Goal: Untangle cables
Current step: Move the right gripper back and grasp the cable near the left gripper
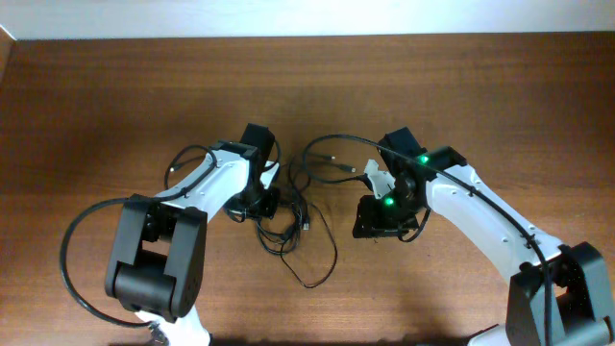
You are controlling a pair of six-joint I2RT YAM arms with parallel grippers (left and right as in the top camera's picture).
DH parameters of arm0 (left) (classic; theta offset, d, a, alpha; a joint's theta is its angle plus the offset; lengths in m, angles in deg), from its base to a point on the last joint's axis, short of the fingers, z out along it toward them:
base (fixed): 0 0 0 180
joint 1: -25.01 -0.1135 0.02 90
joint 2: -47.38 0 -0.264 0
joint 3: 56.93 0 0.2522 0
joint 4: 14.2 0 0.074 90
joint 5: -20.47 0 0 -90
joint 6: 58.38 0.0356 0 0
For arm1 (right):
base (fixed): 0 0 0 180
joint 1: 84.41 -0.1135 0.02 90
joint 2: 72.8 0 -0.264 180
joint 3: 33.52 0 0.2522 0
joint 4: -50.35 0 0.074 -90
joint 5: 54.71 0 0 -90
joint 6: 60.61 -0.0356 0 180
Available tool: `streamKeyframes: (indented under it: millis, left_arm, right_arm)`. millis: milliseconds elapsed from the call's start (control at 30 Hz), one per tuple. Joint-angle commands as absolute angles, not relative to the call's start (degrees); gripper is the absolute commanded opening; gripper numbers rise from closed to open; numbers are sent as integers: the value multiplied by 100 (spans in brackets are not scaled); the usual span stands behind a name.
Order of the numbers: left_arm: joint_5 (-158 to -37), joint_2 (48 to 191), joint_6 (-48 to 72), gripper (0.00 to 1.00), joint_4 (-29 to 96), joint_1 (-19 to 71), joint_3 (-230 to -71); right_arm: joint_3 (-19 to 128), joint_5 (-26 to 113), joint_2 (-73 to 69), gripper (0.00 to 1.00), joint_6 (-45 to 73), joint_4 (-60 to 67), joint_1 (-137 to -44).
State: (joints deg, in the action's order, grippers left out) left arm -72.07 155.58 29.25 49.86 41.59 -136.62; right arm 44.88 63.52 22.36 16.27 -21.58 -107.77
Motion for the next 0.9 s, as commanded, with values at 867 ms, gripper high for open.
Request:
streamKeyframes:
  millis: [867]
  left_arm:
    - [-11972,13379,3957,0,5841,4151,-14830]
  right_arm:
    - [4468,7355,2236,30,1356,-556,-9944]
